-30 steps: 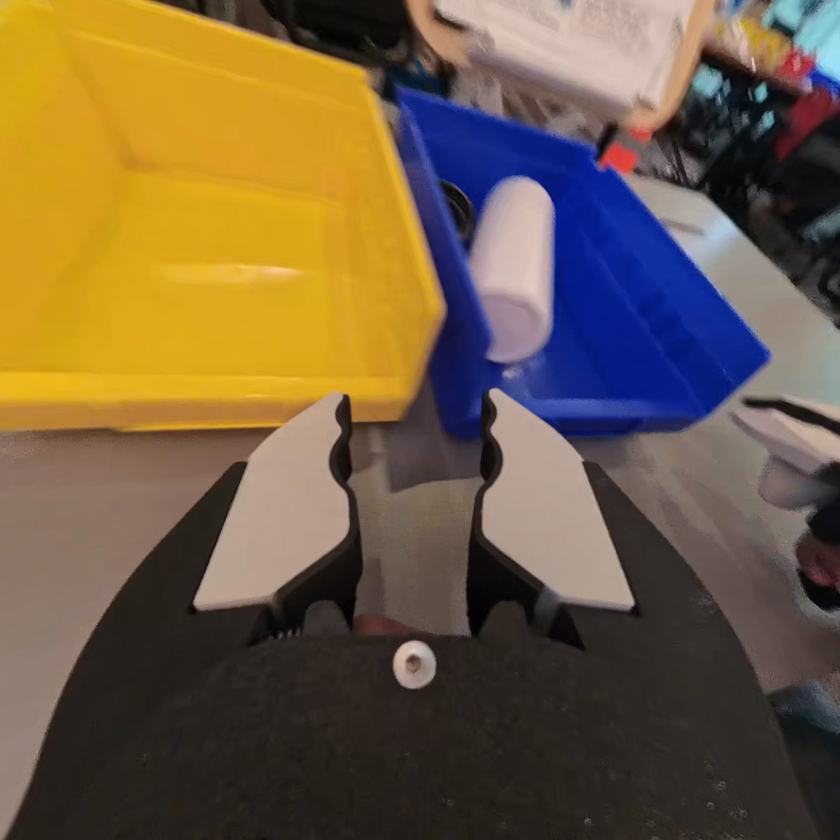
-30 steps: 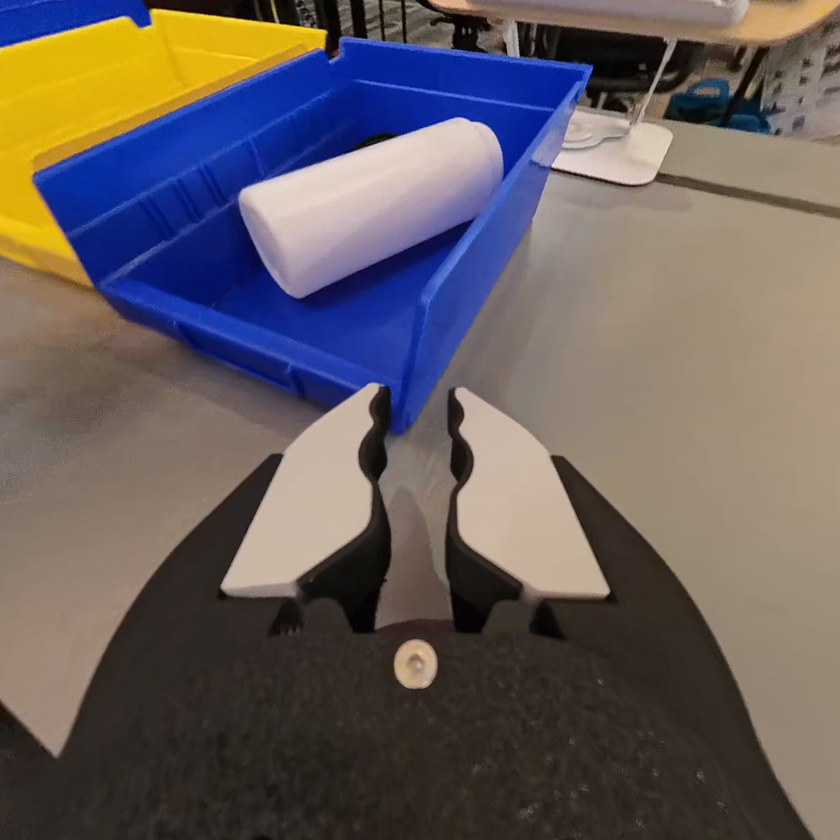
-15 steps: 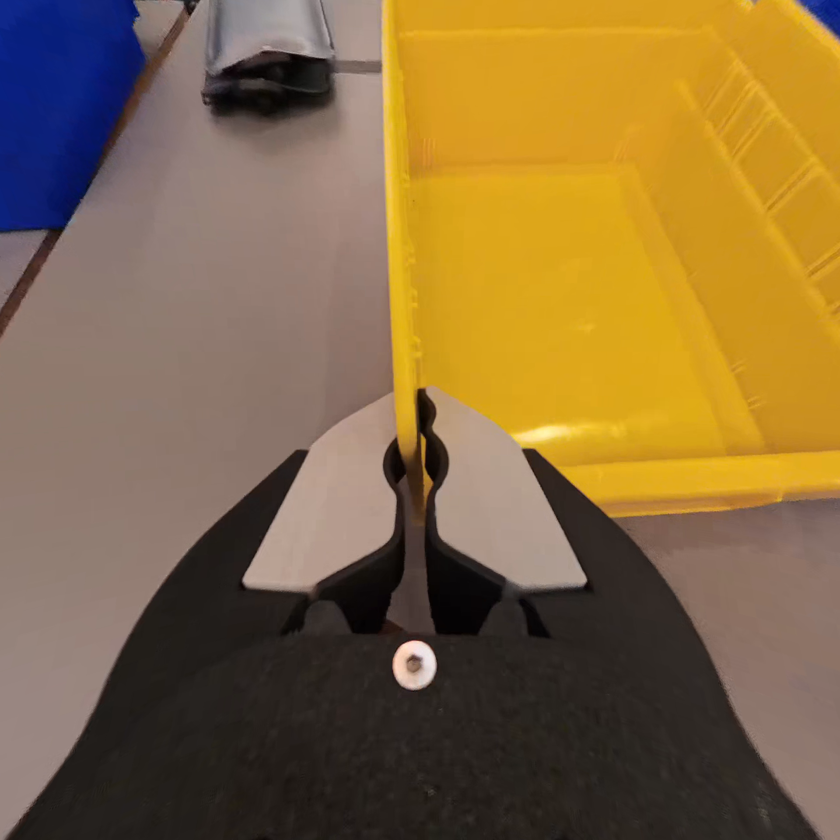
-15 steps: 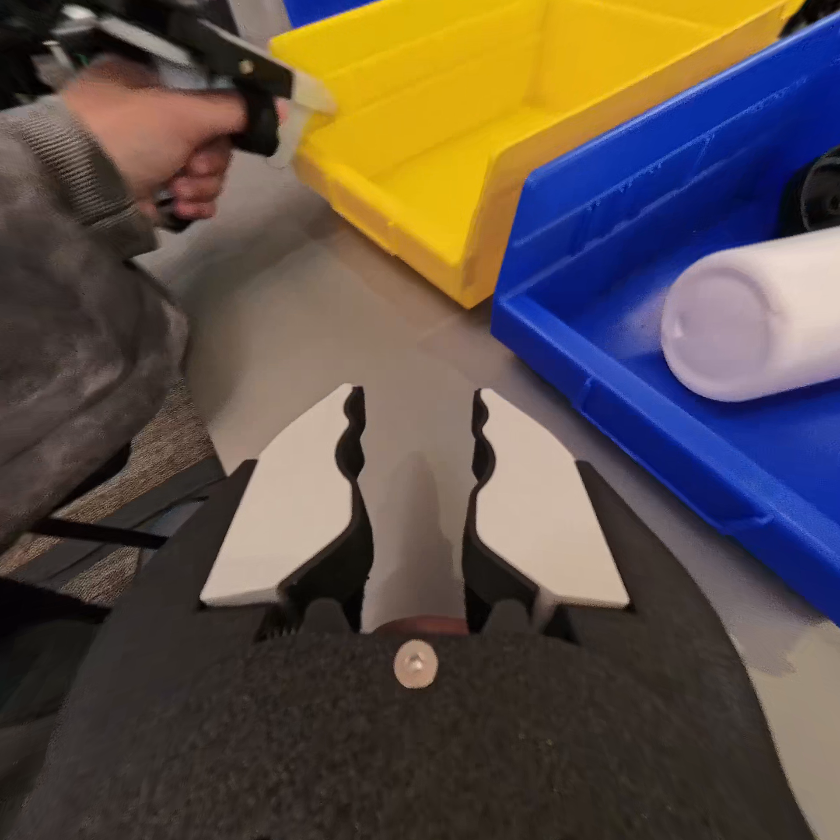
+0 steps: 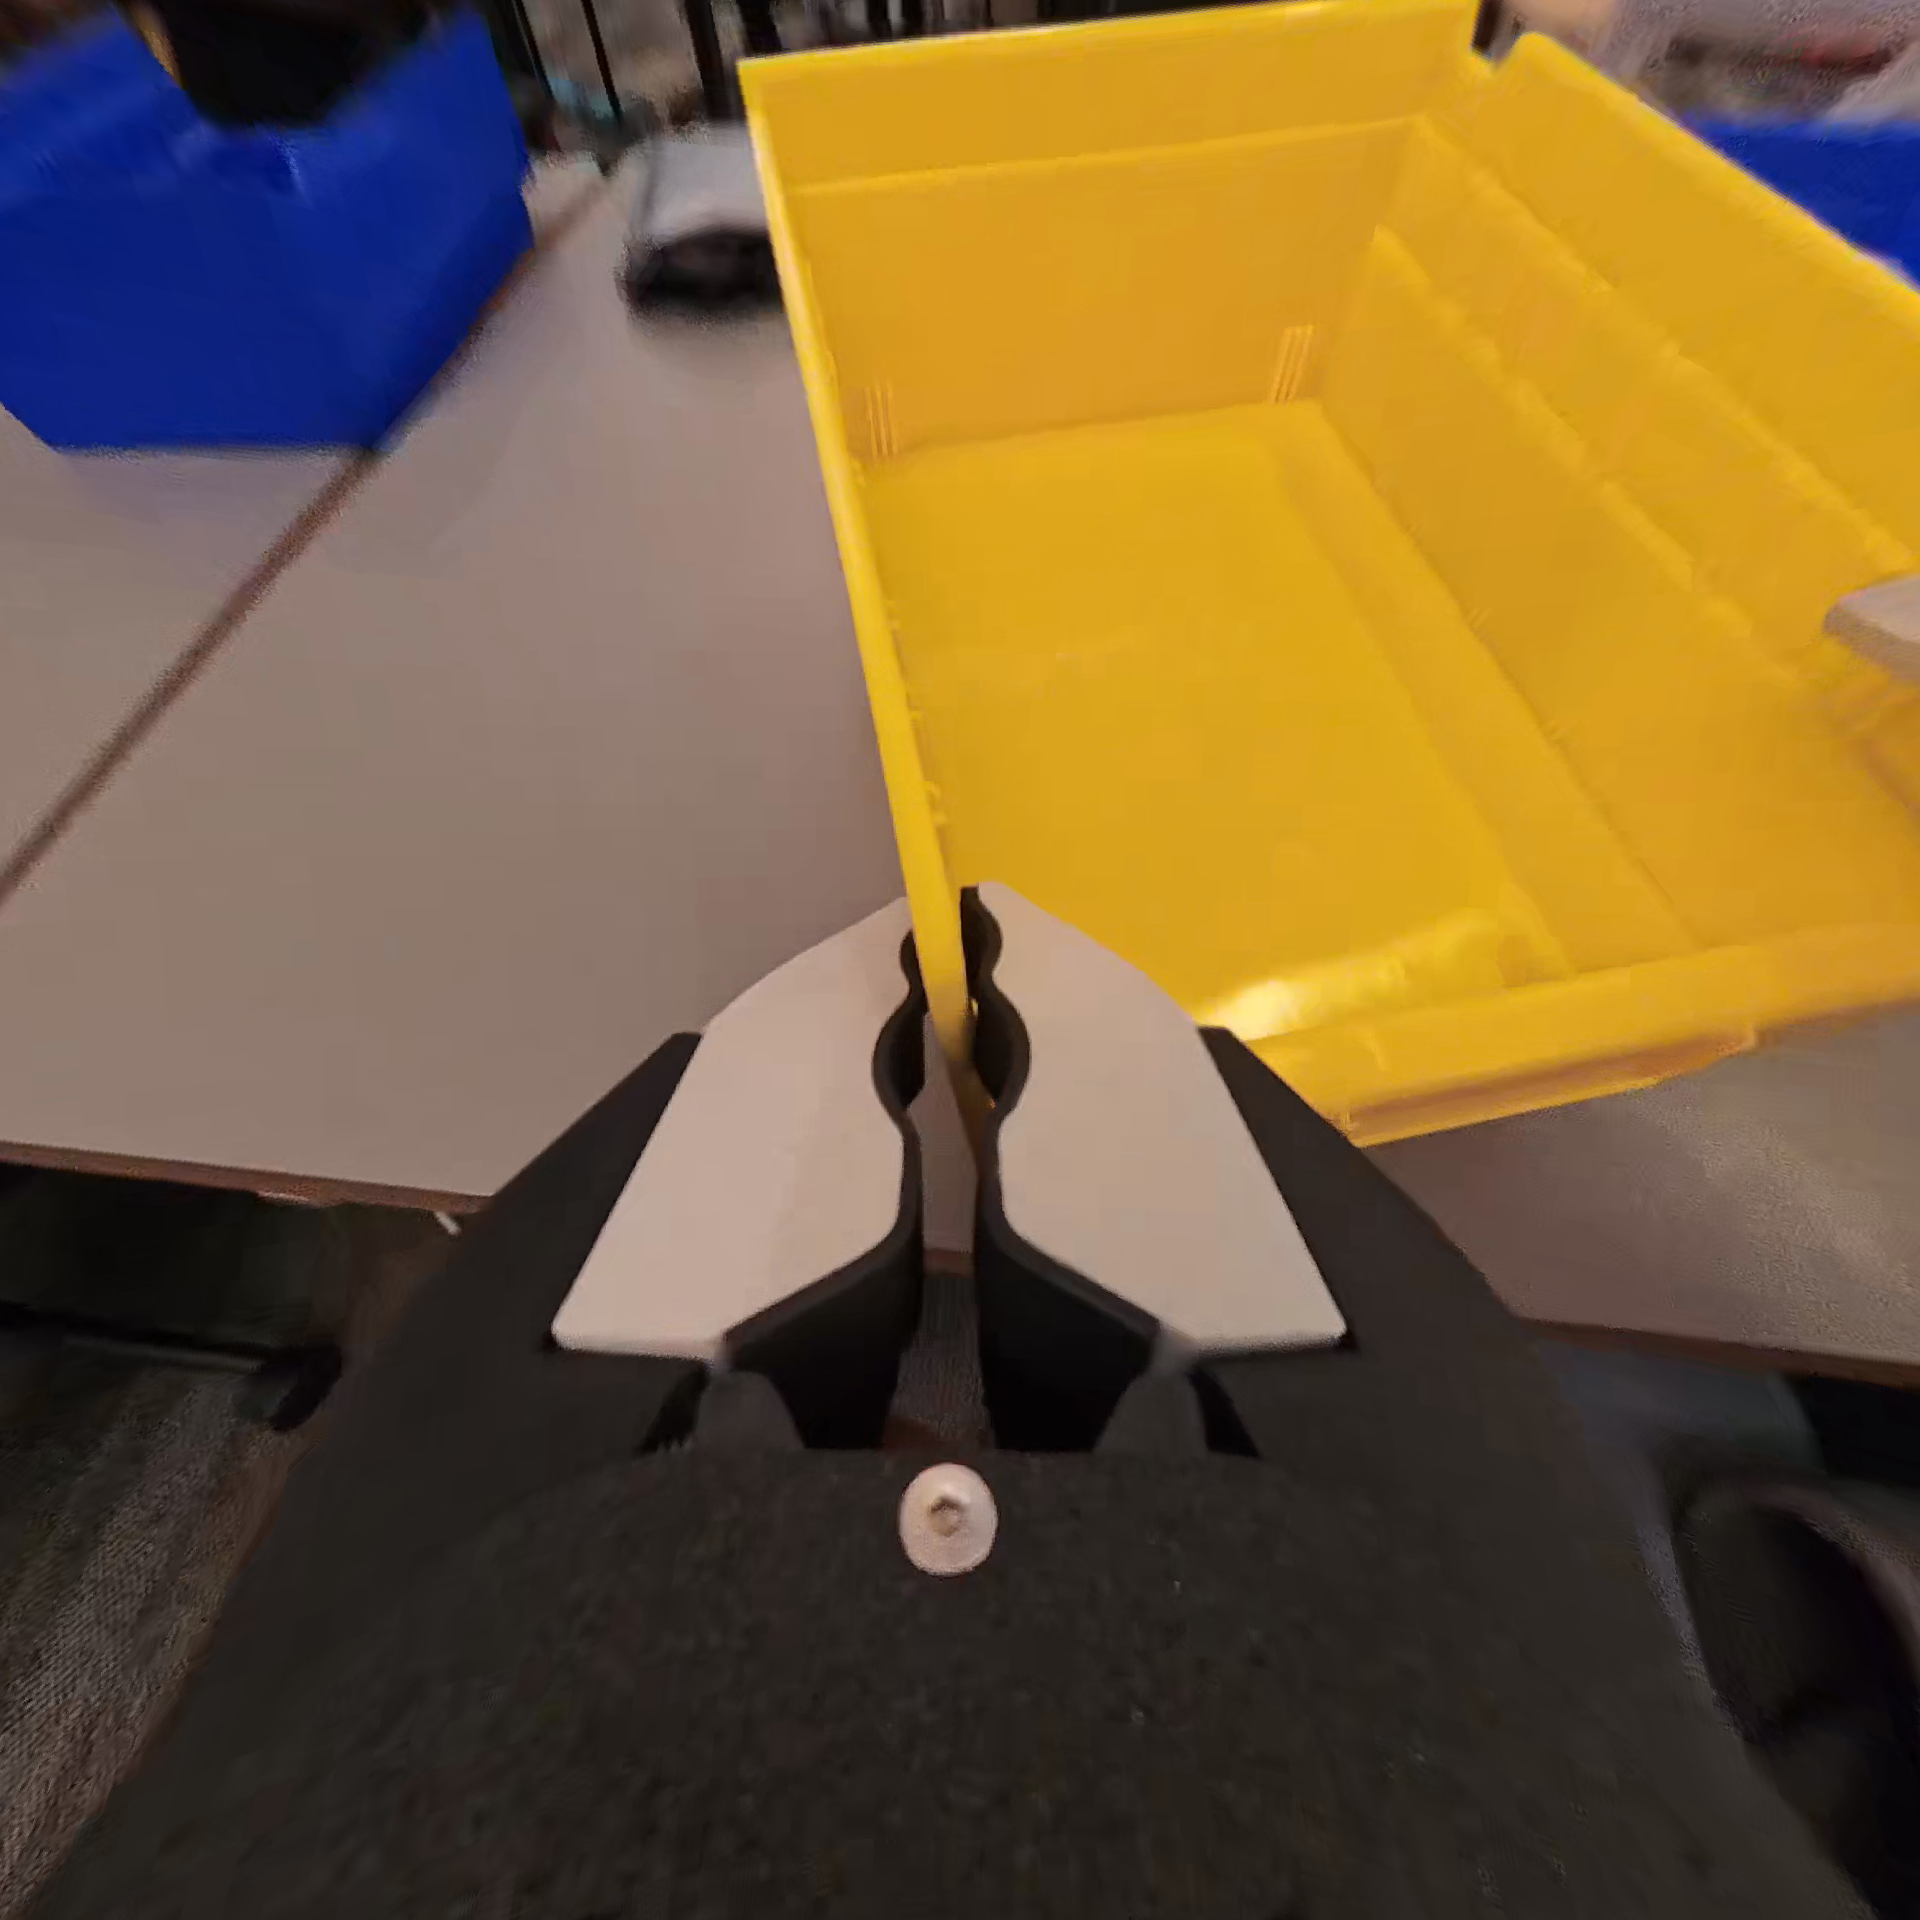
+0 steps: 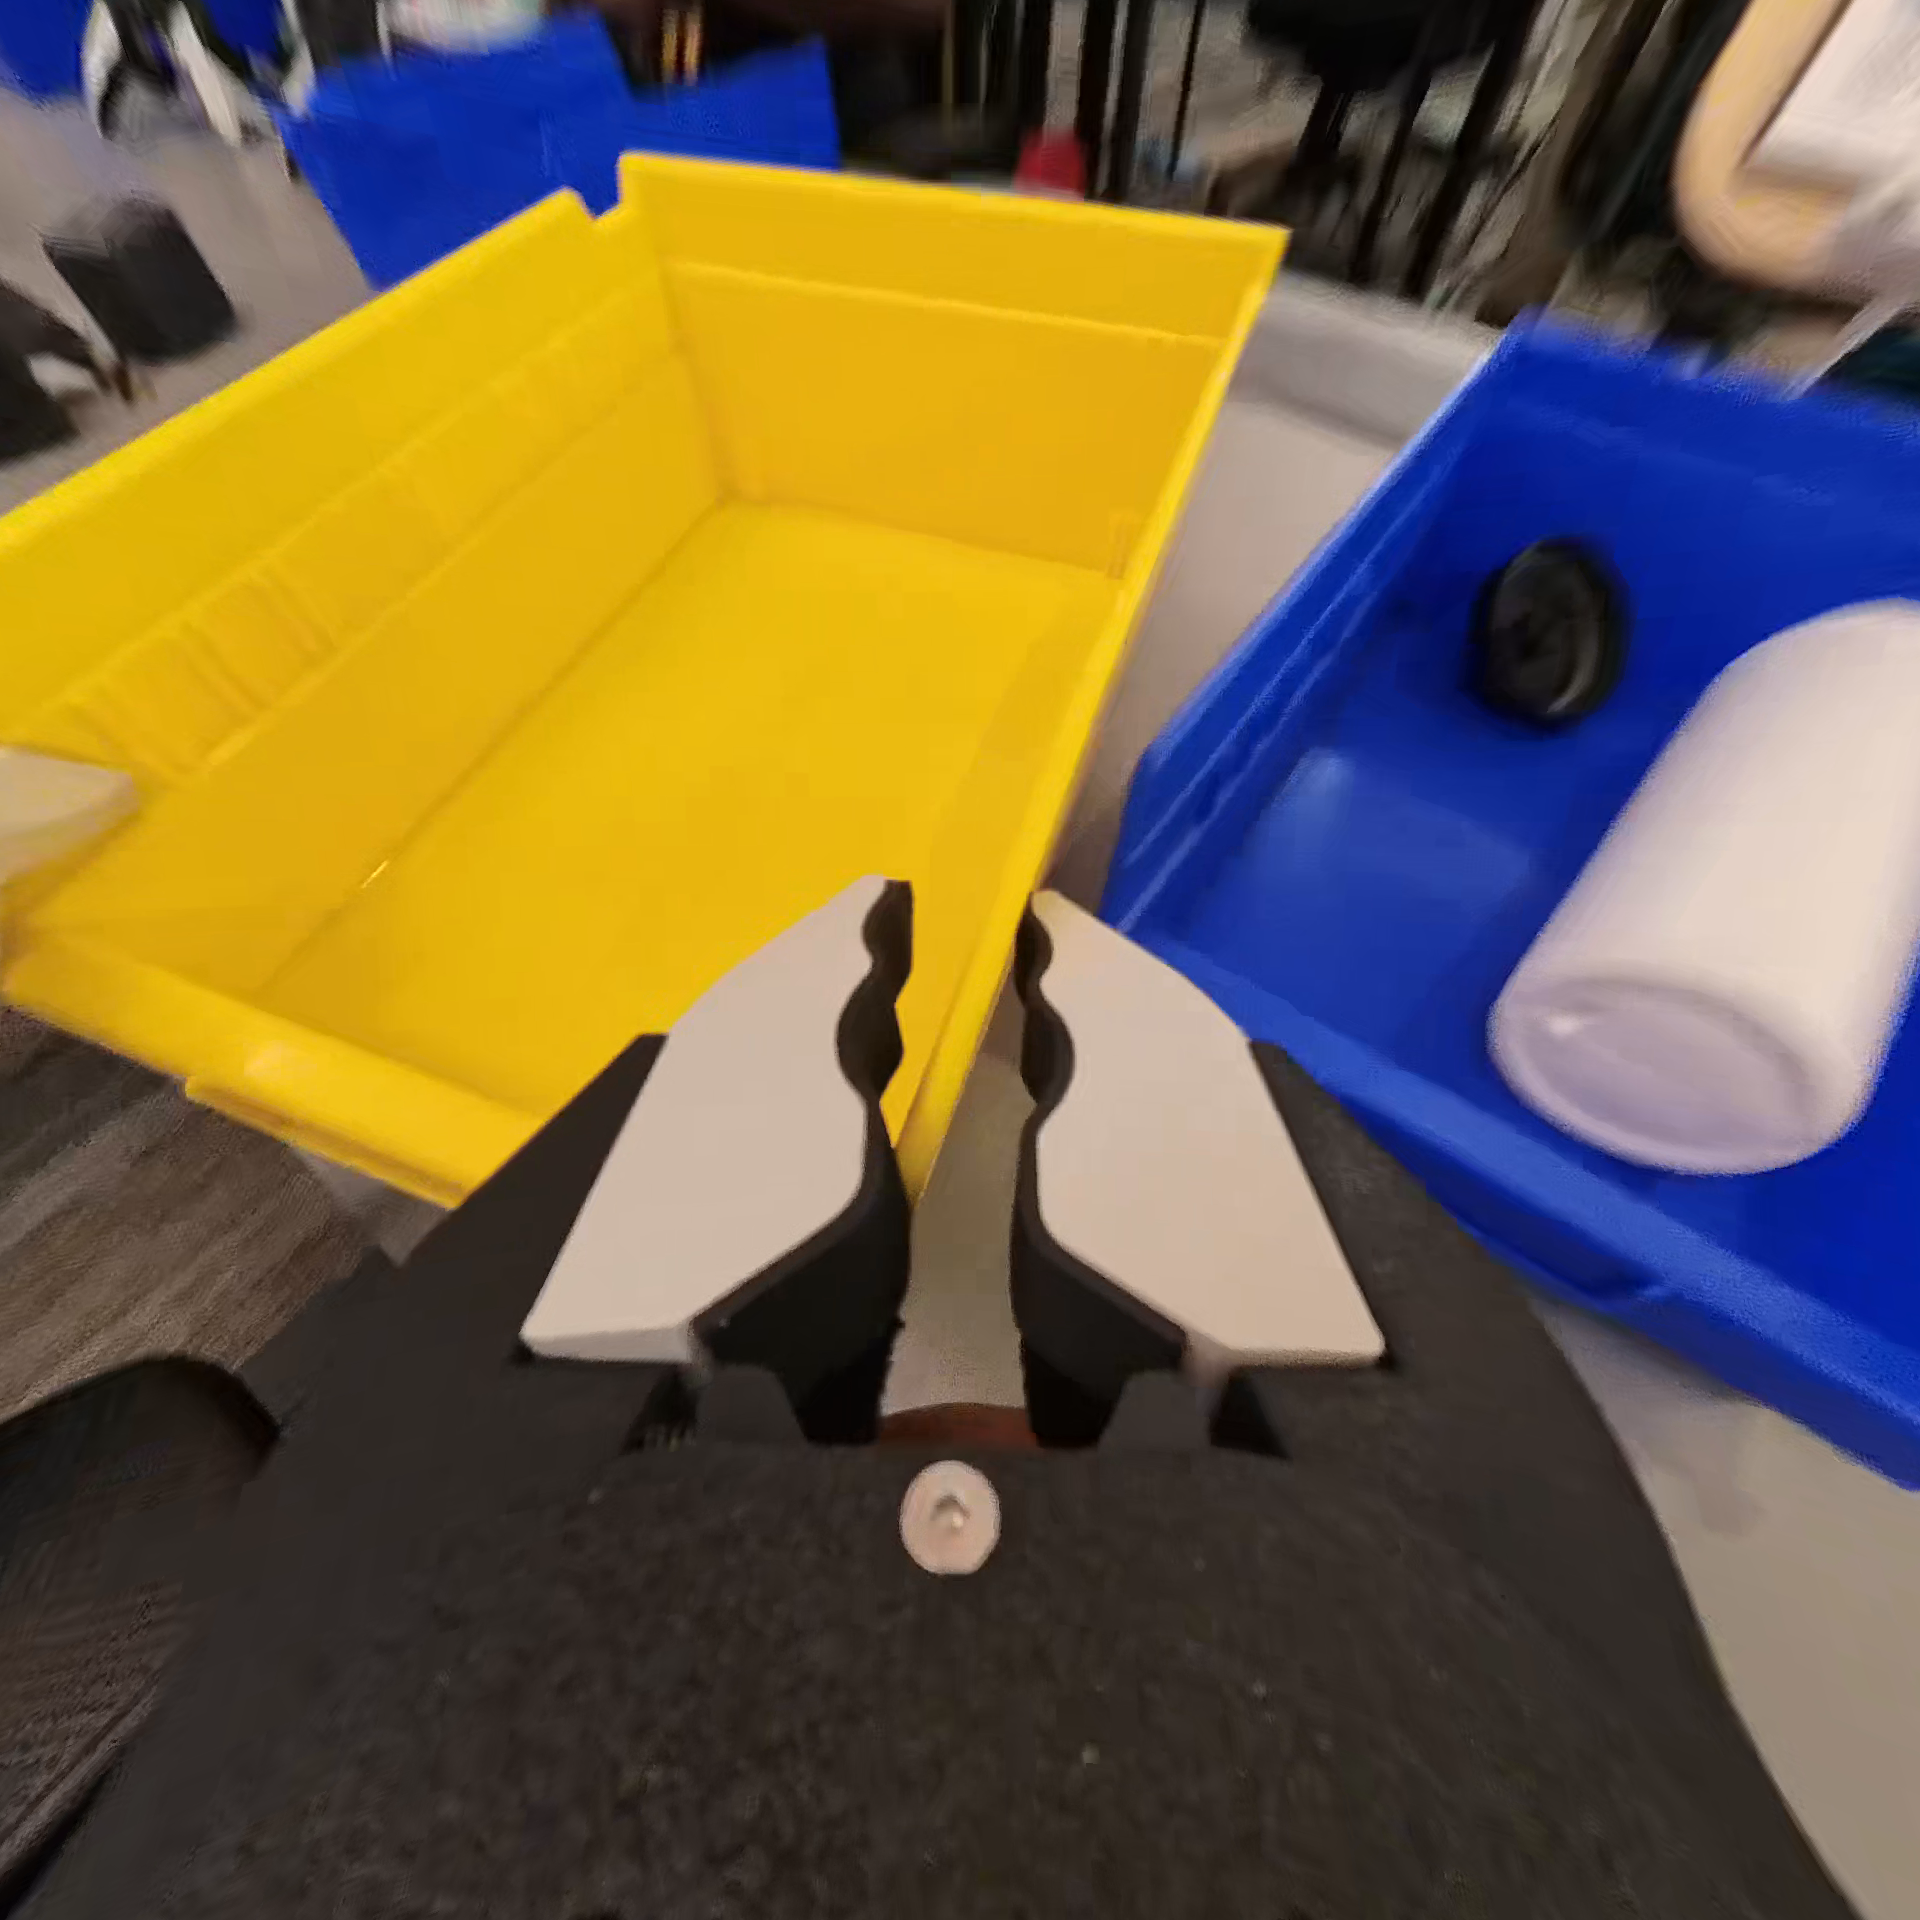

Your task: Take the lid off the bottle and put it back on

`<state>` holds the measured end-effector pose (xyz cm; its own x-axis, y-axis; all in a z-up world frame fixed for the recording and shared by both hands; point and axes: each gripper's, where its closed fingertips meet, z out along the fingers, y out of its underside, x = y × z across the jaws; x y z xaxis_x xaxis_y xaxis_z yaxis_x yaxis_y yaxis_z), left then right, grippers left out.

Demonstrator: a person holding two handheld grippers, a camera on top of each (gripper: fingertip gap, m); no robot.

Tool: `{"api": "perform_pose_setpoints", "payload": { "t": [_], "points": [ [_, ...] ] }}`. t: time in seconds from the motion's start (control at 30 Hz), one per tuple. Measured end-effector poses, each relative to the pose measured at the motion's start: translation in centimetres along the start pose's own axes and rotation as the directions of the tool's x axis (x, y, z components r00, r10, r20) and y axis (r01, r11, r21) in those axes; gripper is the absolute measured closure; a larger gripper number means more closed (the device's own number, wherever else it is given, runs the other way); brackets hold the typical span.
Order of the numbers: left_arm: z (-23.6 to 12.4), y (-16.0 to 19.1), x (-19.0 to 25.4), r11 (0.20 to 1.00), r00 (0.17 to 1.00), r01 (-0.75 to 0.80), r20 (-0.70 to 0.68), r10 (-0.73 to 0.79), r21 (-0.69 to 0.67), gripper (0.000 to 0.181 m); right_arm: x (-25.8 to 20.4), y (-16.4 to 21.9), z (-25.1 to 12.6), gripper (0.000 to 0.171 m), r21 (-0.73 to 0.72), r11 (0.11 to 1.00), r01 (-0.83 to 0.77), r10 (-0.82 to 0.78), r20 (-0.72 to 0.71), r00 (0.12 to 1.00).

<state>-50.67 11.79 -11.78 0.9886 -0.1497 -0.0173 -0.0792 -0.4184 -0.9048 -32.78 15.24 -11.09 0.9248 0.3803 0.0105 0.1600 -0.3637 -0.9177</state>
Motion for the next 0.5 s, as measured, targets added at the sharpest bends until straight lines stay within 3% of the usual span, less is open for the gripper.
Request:
{"api": "perform_pose_setpoints", "payload": {
  "t": [0.17, 0.3, 0.4, 0.5],
  "points": [
    [-4.5, -8.4, 5.3, 0.955, 0.995, -0.101, 0.052, 0.09, 0.28, 0.177, 4.4, -8.1, -6.7, 0.163, 0.299, 0.951, 0.08, -0.038, -0.144, 0.989],
    [-3.8, -13.6, 14.1, 0.907, 0.979, -0.171, -0.039, 0.201, 0.384, 0.175, 12.2, -11.6, -13.0, 0.167, 0.395, 0.91, 0.128, -0.004, -0.301, 0.954],
    [-1.1, -15.4, 23.6, 0.916, 0.949, -0.182, -0.18, 0.258, 0.358, 0.174, 20.5, -11.2, -17.7, 0.168, 0.373, 0.915, 0.154, 0.031, -0.445, 0.895],
    [2.0, -15.1, 34.5, 0.922, 0.905, -0.217, -0.288, 0.314, 0.322, 0.173, 30.6, -8.0, -20.9, 0.168, 0.299, 0.949, 0.098, 0.086, -0.546, 0.833]
  ]
}}
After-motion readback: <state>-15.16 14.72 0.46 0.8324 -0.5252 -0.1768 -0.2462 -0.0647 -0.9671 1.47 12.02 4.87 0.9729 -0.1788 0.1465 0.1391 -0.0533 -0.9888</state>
